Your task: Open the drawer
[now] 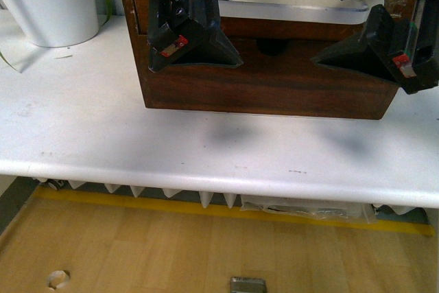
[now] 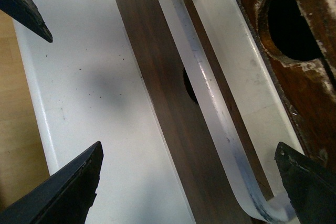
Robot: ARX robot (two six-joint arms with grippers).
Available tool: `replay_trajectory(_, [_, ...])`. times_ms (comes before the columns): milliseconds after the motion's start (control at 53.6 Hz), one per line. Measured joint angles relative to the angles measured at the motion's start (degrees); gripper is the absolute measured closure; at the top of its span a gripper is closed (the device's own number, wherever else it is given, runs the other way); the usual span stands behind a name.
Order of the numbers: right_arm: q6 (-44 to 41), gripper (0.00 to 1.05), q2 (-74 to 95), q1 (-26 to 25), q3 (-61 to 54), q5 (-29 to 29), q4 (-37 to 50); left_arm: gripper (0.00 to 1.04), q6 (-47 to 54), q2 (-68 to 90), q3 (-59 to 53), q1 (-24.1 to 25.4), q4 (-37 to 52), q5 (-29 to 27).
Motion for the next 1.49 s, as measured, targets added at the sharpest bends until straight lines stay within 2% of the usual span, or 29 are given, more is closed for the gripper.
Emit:
replay_trajectory(243, [-0.6, 0.09, 1.8, 0.7, 0.5, 1.3, -0.2, 0.06, 0.0, 0.0, -0.1, 0.0, 0.1, 0.2])
replay_trajectory(429, [-2.3, 0.09, 1.9, 1.2, 1.6, 1.2, -4.1, 0.06, 1.5, -0.5, -0.7, 0.0, -1.4, 1.0])
replay_trajectory(634, [-4.5, 0.09, 0.9, 1.3, 2.1, -2.4, -10.6, 0.06, 6.2, -3.2, -1.7, -0.5, -8.4, 1.0])
replay_trajectory(765, [-4.6, 0.09, -0.4, 1.7, 0.9, -3.6, -11.7, 0.06, 8.0, -4.8, -3.3, -0.9, -9.8, 0.9])
replay_trajectory(1325, [-4.8, 0.09, -9.3, 4.9, -7.8, -4.9, -14.5, 0.06, 8.9, -14.4, -13.6, -2.8, -10.8, 2.3])
replay_trajectory(1493, [-3.7, 0.09, -10.9, 5.2, -10.0, -4.8, -12.8, 0.06, 5.9, -16.8, -16.9, -3.3, -6.9, 3.6])
